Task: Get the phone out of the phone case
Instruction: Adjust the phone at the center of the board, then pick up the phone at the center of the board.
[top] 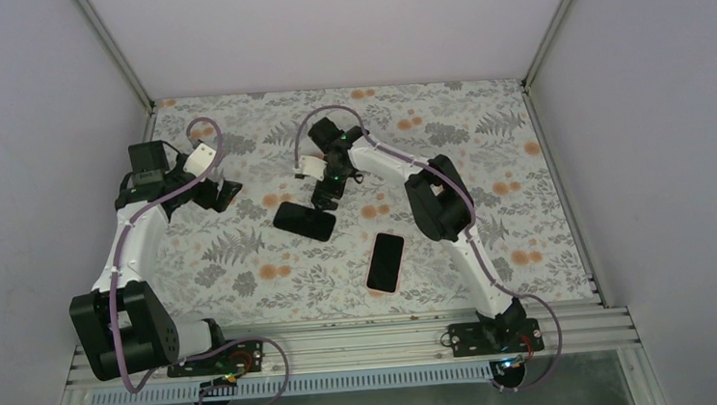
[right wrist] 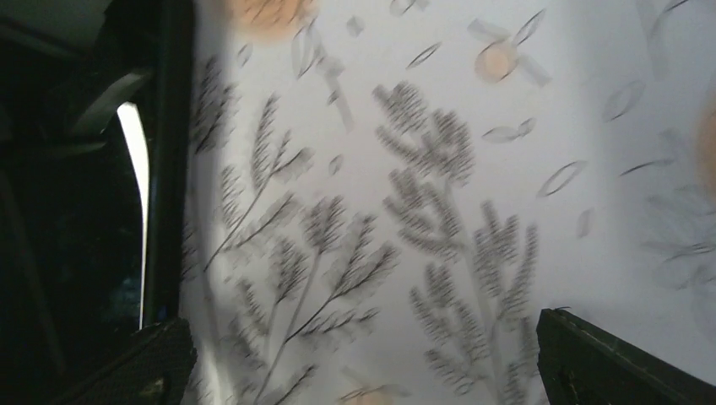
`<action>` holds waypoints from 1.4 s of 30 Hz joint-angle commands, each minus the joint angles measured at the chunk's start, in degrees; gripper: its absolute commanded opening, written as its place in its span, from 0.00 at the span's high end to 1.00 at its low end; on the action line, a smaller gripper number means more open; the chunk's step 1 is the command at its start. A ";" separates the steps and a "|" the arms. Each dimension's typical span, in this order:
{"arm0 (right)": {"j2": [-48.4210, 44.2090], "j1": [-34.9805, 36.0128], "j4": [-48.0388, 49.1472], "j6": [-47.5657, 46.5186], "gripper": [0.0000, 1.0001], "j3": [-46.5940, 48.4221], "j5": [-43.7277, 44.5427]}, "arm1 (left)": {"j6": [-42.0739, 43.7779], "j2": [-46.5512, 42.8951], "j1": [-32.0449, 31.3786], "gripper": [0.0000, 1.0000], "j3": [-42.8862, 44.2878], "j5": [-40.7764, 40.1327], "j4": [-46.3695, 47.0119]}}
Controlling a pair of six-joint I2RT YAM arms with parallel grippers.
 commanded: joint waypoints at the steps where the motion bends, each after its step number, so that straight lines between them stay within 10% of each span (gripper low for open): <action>1: 0.04 1.43 -11.46 -3.46 0.00 1.33 -7.45 | 0.27 -0.83 0.41 0.00 -0.57 2.63 0.20; 16: 4.03 2.91 -18.06 9.29 0.00 4.80 -15.44 | 0.97 -2.04 0.44 0.00 -1.55 1.05 -1.13; 27: -2.77 11.40 -10.58 19.21 0.00 -10.34 -0.23 | 0.28 -1.62 0.44 0.00 -1.86 0.85 -0.70; 42: 9.76 15.61 -12.21 22.78 0.00 -2.75 7.30 | -0.51 -3.20 0.44 0.00 -3.75 -4.62 0.19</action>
